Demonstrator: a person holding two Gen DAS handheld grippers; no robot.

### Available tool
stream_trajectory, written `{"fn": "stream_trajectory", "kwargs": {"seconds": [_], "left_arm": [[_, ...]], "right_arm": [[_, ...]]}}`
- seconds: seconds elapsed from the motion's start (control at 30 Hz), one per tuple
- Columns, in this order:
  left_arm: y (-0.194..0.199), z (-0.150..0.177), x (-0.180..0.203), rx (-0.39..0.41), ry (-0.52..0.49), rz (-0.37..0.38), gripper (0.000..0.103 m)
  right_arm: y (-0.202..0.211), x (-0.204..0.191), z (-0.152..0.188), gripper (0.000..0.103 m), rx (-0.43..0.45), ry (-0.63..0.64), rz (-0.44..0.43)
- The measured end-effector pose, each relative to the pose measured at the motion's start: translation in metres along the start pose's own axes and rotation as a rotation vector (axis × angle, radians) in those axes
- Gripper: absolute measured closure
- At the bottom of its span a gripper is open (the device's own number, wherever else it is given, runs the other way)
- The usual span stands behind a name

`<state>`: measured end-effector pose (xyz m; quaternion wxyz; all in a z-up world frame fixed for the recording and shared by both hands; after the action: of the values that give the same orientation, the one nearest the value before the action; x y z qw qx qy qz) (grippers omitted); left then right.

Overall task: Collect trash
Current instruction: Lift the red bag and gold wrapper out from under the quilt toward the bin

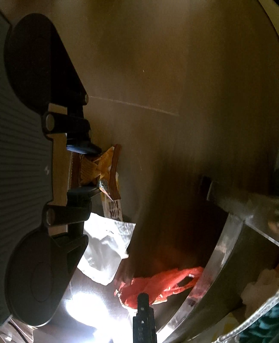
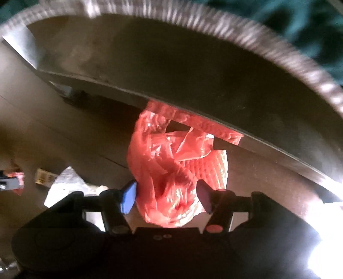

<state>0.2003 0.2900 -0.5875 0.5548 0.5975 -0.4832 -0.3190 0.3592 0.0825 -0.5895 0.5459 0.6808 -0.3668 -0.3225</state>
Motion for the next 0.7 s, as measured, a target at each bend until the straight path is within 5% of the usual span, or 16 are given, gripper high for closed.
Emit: {"fn": "stream_trajectory", "kwargs": {"seconds": [0.2, 0.33, 0.37, 0.7], "left_arm": [[-0.004, 0.003, -0.004, -0.013, 0.020, -0.007, 0.073], [-0.004, 0.001, 0.004, -0.014, 0.008, 0.005, 0.073], [-0.003, 0.001, 0.006, -0.015, 0.004, 0.009, 0.073], [0.077, -0.033, 0.072, 0.066, -0.219, 0.145, 0.073]], "right_arm": [[-0.012, 0.000, 0.001, 0.047, -0.009, 0.026, 0.052], [-0.008, 0.000, 0.008, 0.067, 0.010, 0.076, 0.057], [-0.004, -0.001, 0.009, 0.085, 0.017, 0.086, 0.059], [0.118, -0.010, 0.043, 0.088, 0.043, 0.049, -0.067]]}}
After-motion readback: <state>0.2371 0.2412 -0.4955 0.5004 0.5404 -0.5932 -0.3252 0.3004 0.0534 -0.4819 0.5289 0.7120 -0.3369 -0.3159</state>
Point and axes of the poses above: each gripper's, at about its wrist camera, not at the fingertips, and y roughly against the way its jaws point, x to its right, z to its underside, the point moved 10 cm from there along -y, roughly the way its jaws point, and after that the axes turned 3 degrees about -y, right-handed, at the moved point
